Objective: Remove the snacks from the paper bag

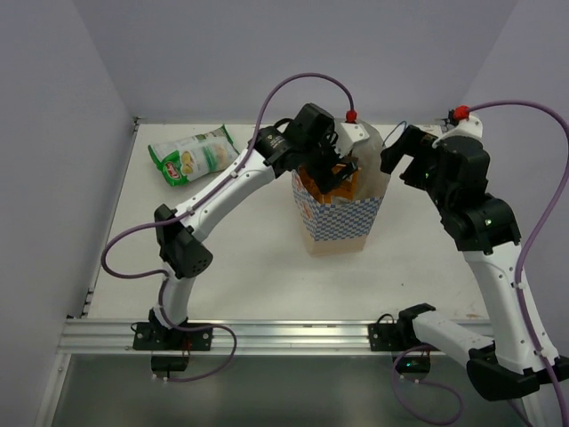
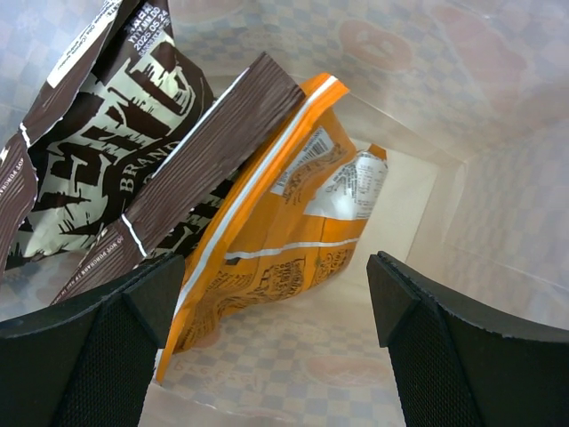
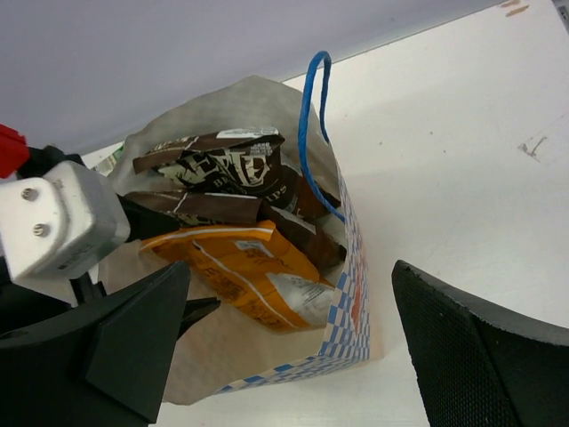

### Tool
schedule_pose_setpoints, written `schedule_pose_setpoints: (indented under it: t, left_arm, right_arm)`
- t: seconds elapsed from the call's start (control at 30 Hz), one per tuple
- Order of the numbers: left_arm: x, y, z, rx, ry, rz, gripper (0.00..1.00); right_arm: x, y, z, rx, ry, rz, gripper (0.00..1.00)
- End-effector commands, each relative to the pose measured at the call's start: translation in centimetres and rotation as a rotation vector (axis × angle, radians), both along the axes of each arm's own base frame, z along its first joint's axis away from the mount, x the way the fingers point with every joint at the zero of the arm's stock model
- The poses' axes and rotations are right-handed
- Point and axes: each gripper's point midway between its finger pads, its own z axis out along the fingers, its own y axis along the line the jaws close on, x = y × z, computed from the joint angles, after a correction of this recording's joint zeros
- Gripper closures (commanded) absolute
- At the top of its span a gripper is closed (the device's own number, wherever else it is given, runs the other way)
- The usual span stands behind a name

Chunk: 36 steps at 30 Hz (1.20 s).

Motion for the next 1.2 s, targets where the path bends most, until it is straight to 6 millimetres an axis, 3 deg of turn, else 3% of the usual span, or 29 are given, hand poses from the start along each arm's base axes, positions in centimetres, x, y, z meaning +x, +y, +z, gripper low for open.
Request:
schedule_pose_setpoints:
  t: [0.0,0.17,0.37,0.53,0.73,0.93,1.17]
  left_arm:
    - [-1.9,0.7,4.0,-0.073,-0.027,-0.045,0.09]
    - [-0.8,0.1,1.1,-0.012,-0.016,-0.049,0.09]
    - [-0.2,-0.4,-1.1,0.020,0.004,-0.064,0.09]
    - [1.0,-1.1,-2.8,0.033,0.007,-0.059,0.09]
    - [2.5,-1.8,-1.6,0.001,-0.063,-0.037,0.09]
    - [4.4,-0.7,3.2,-0.034,-0.240,0.030,0.07]
    - [4.6,-0.8,2.4,-0.013,-0.241,0.016,0.06]
  right_arm:
    - [-0.3,0.4,-0.2,0.023,0.001,0.026,0.01]
    - [0.0,0.8,-0.7,0.028,0.018,0.041,0.01]
    - [-0.1,0.6,-0.5,0.017,0.011,0.034,0.01]
    - [-0.4,0.6,-1.5,0.012,0.029,0.043,0.01]
    - [-0.8,0.6,-2.4,0.006,0.043,0.051,0.01]
    - [-1.3,0.8,-2.7,-0.001,0.031,0.082,0.01]
    - [-1.4,0.8,-3.3,-0.025,0.036,0.095,0.01]
